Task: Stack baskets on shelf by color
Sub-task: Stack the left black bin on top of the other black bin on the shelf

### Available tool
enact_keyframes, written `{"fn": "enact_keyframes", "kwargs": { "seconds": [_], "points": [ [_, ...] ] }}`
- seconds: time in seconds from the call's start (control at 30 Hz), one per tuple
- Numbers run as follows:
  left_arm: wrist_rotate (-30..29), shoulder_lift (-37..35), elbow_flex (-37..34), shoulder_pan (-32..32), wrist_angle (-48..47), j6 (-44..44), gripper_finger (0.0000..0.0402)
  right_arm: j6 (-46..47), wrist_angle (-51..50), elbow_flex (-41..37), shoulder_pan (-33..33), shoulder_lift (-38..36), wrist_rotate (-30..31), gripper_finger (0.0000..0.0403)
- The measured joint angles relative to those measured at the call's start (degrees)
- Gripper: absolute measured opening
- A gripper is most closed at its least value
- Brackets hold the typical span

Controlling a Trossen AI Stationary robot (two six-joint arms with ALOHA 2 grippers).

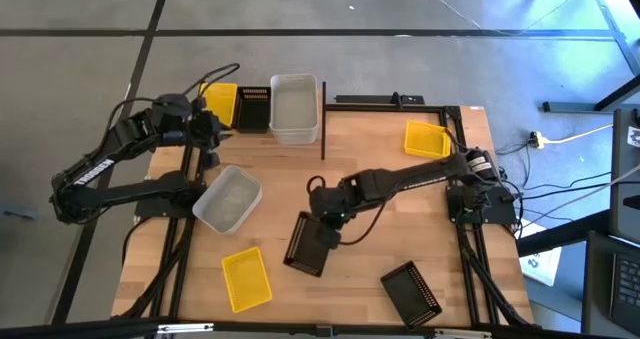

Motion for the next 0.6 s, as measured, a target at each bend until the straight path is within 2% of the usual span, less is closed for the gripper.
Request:
{"fn": "enact_keyframes", "kwargs": {
  "seconds": [0.2, 0.37, 0.5, 0.6],
  "points": [
    [0.1, 0.0, 0.0, 0.0, 2.9, 1.7, 0.0066, -3.0, -6.6, 12.0, -0.8, 0.0, 4.8, 0.0001],
    [0.1, 0.0, 0.0, 0.0, 5.1, 1.7, 0.0066, -6.9, -8.8, 20.6, -2.9, 0.0, 15.1, 0.0],
    [-0.8, 0.0, 0.0, 0.0, 6.1, 0.5, 0.0066, -14.4, -8.8, 24.1, -5.3, -0.1, 25.0, 0.0],
    [-1.2, 0.0, 0.0, 0.0, 8.2, -2.0, 0.0066, -20.0, -5.4, 26.4, -7.8, -0.1, 26.8, 0.0]
  ]
}}
